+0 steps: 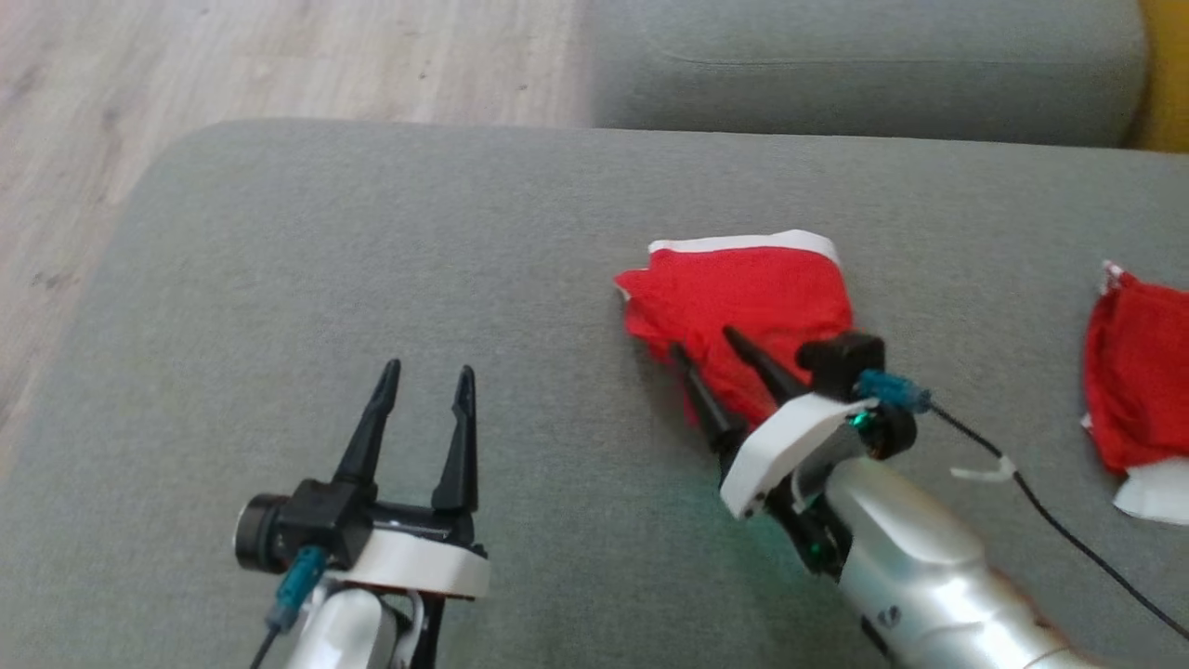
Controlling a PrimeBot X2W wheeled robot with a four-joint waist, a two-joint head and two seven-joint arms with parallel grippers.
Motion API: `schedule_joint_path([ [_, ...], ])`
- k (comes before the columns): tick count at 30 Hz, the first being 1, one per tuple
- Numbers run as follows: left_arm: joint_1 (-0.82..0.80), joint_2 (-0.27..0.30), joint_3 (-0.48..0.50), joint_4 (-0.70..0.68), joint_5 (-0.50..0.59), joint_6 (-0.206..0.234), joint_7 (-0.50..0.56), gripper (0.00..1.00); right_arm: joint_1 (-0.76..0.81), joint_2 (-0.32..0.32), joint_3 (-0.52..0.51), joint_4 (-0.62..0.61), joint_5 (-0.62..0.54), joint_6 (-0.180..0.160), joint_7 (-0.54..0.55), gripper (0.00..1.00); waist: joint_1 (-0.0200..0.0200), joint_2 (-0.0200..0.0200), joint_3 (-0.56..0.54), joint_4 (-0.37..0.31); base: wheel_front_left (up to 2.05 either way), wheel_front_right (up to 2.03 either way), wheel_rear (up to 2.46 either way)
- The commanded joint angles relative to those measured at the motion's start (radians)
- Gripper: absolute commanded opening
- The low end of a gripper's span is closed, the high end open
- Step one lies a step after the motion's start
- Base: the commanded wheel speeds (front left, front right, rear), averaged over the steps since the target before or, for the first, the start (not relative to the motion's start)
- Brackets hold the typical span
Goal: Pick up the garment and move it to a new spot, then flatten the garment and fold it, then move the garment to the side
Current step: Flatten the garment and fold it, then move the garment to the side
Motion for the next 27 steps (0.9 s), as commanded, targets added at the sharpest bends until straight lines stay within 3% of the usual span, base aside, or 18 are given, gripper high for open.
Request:
schedule_joint_path([
  [1,-0.028,0.014,0.046,-0.045,-0.004,0.008,-0.005,1.00,-0.036,0.005,-0.029,-0.045,-0.016,-0.001,-0.019,1.00,0.0000,0.0000,-0.006,-0.031,0.00,0.00,0.00],
  [8,-0.026,0.017,0.077,-0.073,-0.007,0.013,-0.005,1.00,0.055,-0.037,-0.349,-0.264,-0.192,-0.001,-0.023,1.00,0.0000,0.0000,-0.019,-0.103,0.00,0.00,0.00],
  [16,-0.014,0.011,0.104,-0.088,-0.014,0.012,-0.005,1.00,0.236,-0.002,-0.646,-0.439,-0.405,-0.001,-0.023,1.00,0.0000,0.0000,-0.028,-0.154,0.00,0.00,0.00],
  [20,0.001,0.007,0.119,-0.084,-0.014,0.005,-0.005,1.00,0.338,0.011,-0.721,-0.516,-0.466,-0.001,-0.023,1.00,0.0000,0.0000,-0.023,-0.176,0.00,0.00,0.00],
  [27,0.009,0.002,0.133,-0.076,-0.007,-0.009,-0.005,1.00,0.391,0.011,-0.714,-0.562,-0.423,-0.001,-0.023,1.00,0.0000,0.0000,-0.009,-0.184,0.00,0.00,0.00],
])
